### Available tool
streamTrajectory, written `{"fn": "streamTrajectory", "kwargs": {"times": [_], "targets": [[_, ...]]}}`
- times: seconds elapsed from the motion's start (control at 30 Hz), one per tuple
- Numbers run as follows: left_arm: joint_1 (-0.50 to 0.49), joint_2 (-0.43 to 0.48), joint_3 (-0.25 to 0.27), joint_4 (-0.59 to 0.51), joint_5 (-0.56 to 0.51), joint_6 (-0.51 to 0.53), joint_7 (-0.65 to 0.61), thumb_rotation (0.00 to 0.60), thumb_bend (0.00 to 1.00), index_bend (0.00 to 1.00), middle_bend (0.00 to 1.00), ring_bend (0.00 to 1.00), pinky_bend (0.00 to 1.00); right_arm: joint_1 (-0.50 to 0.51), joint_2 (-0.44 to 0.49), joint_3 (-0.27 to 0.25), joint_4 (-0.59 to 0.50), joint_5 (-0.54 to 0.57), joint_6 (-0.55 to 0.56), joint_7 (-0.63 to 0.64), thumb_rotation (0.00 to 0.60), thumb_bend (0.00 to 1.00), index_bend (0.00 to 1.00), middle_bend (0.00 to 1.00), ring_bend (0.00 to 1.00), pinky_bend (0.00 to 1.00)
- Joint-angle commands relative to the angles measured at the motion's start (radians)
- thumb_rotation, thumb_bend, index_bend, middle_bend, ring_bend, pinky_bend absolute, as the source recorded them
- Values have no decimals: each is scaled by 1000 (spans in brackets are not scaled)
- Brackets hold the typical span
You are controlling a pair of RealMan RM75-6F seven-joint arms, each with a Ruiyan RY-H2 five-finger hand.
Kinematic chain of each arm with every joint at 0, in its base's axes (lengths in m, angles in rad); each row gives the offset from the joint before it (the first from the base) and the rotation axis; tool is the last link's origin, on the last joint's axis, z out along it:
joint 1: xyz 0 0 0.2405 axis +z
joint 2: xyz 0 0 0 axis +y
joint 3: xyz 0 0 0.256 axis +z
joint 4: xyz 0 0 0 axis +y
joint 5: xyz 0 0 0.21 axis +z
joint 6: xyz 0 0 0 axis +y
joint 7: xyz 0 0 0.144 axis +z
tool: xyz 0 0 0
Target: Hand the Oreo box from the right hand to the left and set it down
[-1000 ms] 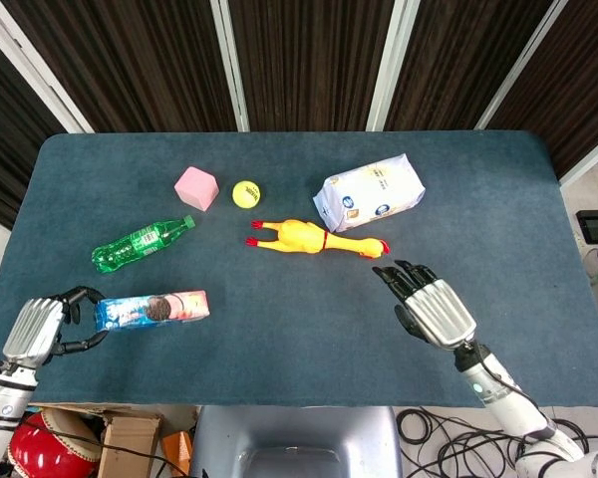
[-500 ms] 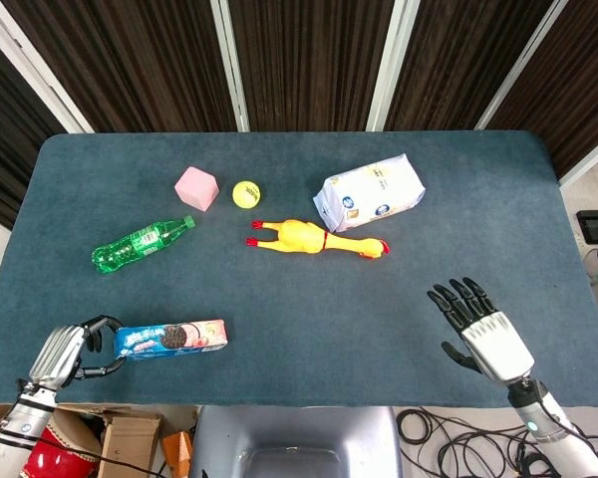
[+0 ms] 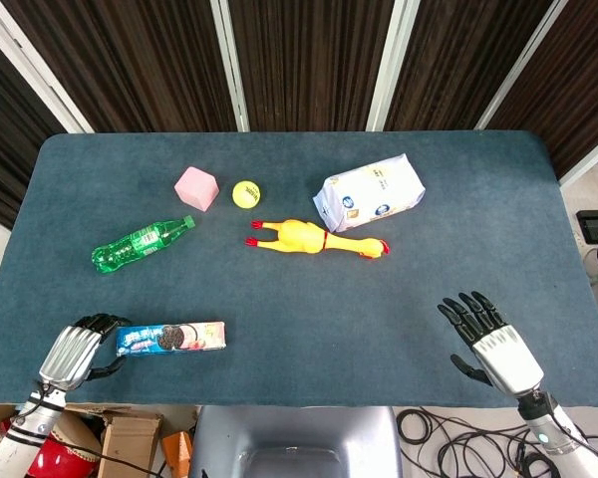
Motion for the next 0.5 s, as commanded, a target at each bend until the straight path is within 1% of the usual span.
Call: {"fn": "streamTrajectory", "kwargs": {"times": [0.03, 0.17, 0.27, 0.33, 0.43, 0.5], "targets": [[-9, -7, 9, 15, 15, 5, -12, 600, 278, 284, 300, 230, 377, -6, 1, 6, 5, -7, 16, 9, 600, 189, 9, 95, 35, 92], [-6, -14, 6, 31, 18, 25, 30, 600, 281, 254, 233, 169, 352, -13, 4, 10, 9, -13, 35, 29, 600, 189, 10, 95, 35, 92], [1, -2, 5, 18, 15, 41, 55, 600, 282, 199, 100, 123, 314, -19, 5, 11, 12, -16, 43, 36, 600, 190, 11, 95, 35, 92], [12, 22, 3, -17, 35, 93, 65, 600, 282, 168, 51, 93, 285, -27, 6, 11, 16, -19, 52, 39, 600, 189, 11, 95, 35, 92], [37, 65, 6, -78, 78, 191, 68, 600, 281, 136, 22, 23, 226, -44, 11, 9, 13, -17, 68, 40, 600, 189, 10, 95, 35, 92], [57, 92, 10, -110, 104, 249, 94, 600, 279, 118, 10, 2, 188, -60, 15, 8, 6, -15, 83, 36, 600, 189, 9, 95, 35, 92]]}}
